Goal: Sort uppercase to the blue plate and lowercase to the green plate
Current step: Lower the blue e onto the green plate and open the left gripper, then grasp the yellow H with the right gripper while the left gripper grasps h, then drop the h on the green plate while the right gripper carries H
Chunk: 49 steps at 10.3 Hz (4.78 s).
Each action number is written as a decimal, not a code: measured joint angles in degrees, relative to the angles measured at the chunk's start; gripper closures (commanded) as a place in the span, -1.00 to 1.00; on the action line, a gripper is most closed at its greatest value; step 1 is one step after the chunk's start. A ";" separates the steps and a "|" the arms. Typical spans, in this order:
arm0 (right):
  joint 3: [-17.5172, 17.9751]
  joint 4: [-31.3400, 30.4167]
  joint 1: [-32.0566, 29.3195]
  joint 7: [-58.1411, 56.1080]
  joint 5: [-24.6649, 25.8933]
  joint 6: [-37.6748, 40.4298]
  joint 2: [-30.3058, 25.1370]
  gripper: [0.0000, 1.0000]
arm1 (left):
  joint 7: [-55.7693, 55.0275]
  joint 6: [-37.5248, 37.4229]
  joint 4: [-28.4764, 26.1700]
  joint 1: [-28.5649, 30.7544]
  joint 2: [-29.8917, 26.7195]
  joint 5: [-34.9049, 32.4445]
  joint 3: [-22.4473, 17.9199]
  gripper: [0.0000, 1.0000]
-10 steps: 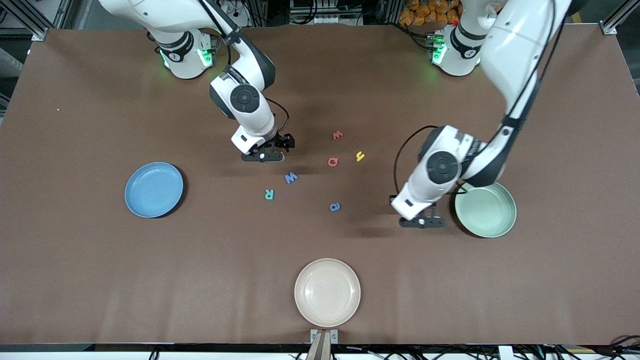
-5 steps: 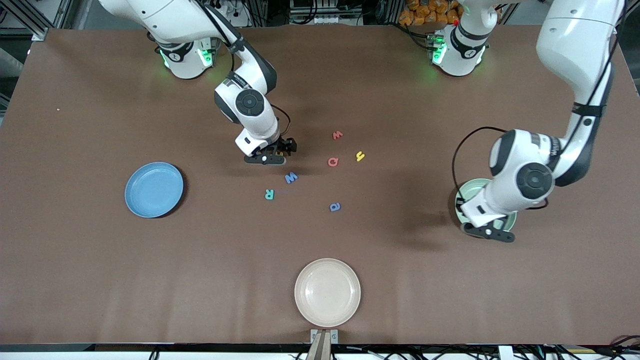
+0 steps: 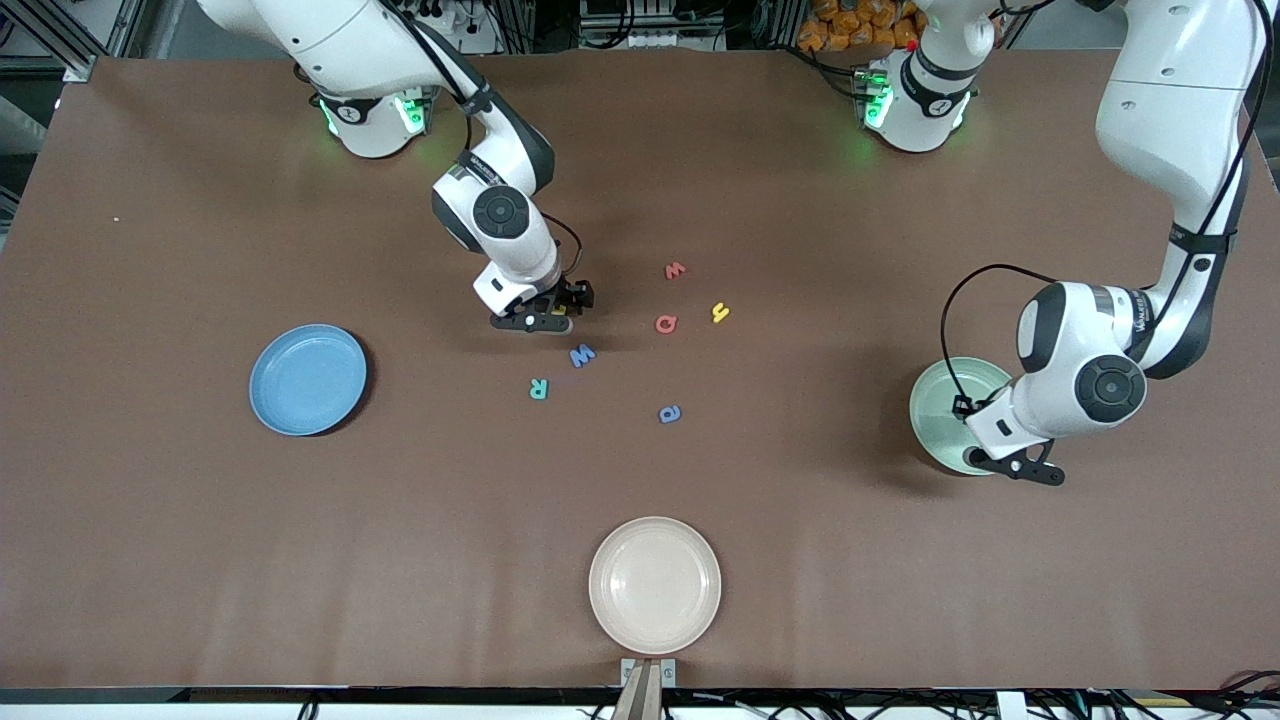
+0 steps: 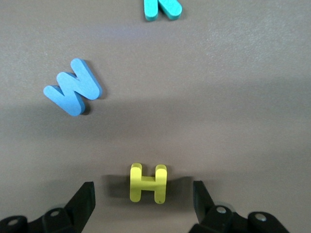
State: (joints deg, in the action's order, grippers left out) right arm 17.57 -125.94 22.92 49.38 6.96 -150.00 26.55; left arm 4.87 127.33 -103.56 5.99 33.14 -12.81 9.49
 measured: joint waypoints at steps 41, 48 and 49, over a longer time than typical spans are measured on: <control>-1.92 4.08 -2.78 -7.10 0.20 6.24 0.88 0.49 | -19.10 1.79 -9.48 -1.72 -9.66 -11.23 8.89 1.00; -9.72 8.53 -6.71 -32.15 0.23 17.22 -2.13 0.49 | -7.63 3.27 -5.07 -3.19 -4.11 -4.28 0.06 -1.00; -12.04 8.53 -6.88 -36.85 0.23 17.54 -2.51 0.49 | -7.18 2.98 -4.38 -4.68 -5.17 -3.97 1.63 -1.00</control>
State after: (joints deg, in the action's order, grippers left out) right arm 5.53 -117.41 16.03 12.53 7.19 -132.46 24.04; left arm -2.31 130.31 -107.94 1.31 27.97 -16.78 11.12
